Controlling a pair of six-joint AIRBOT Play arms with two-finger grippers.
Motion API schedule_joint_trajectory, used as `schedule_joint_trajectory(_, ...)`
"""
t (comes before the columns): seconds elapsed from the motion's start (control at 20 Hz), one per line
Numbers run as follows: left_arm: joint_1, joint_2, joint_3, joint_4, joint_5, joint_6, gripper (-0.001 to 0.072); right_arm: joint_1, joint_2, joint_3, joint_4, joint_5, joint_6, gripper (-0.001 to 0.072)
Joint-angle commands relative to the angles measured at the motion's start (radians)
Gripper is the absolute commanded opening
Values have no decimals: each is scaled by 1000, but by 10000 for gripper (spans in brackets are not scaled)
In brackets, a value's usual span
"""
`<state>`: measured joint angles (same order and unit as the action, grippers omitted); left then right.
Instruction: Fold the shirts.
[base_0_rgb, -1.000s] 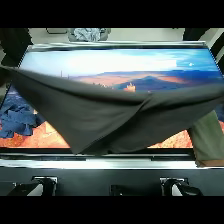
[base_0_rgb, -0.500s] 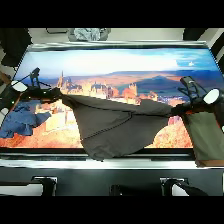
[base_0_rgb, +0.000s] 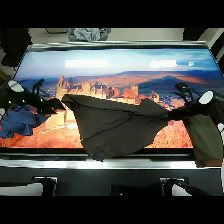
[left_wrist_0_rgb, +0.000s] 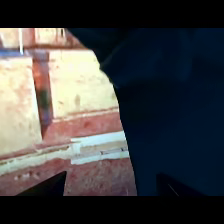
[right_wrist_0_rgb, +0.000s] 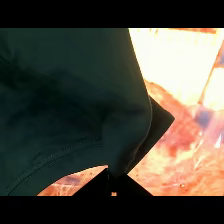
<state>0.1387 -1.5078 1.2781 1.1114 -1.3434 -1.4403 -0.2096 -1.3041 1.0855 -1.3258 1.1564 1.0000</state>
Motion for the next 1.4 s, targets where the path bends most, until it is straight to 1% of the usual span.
schedule_joint_trajectory(0.0,-53,85,-238,-62,73,5,631,0,-2,0,1,36,-3,48)
schedule_joint_trajectory(0.05,-75,87,-296,-116,106,7,631,0,-2,0,1,39,-3,48)
schedule_joint_trajectory(0.1,-103,84,-352,-166,140,29,631,0,-2,0,2,42,-3,48)
schedule_joint_trajectory(0.2,-158,73,-425,-206,213,28,631,0,-2,0,2,49,-3,48)
schedule_joint_trajectory(0.4,-229,58,-449,-267,334,27,621,0,-2,0,1,68,-21,48)
schedule_joint_trajectory(0.5,-249,57,-449,-282,389,24,437,0,-2,0,1,75,-21,48)
schedule_joint_trajectory(0.55,-250,57,-449,-282,413,10,268,0,-2,0,2,75,-21,48)
schedule_joint_trajectory(0.6,-246,57,-444,-281,426,5,42,0,-1,0,1,74,-21,48)
schedule_joint_trajectory(0.75,-203,97,-328,-281,378,87,30,0,38,16,-5,37,-95,48)
schedule_joint_trajectory(0.8,-186,134,-259,-281,360,119,30,0,67,51,-18,32,-96,48)
schedule_joint_trajectory(0.85,-166,185,-166,-281,344,151,30,0,100,98,-29,16,-96,48)
schedule_joint_trajectory(0.9,-146,236,-65,-281,341,158,30,0,142,166,-41,-13,-97,48)
schedule_joint_trajectory(1.05,-76,361,346,-281,342,154,30,0,279,426,-101,-135,-95,48)
schedule_joint_trajectory(1.15,-18,402,640,-258,342,92,30,0,372,613,-187,-193,-53,48)
schedule_joint_trajectory(1.2,12,417,768,-204,339,40,30,0,415,693,-241,-198,-18,48)
schedule_joint_trajectory(1.25,36,437,847,-140,335,-22,30,0,453,750,-280,-194,12,48)
schedule_joint_trajectory(1.3,56,472,870,-93,341,-78,30,0,489,790,-298,-195,35,48)
schedule_joint_trajectory(1.35,67,512,853,-78,338,-94,31,0,518,813,-299,-197,37,48)
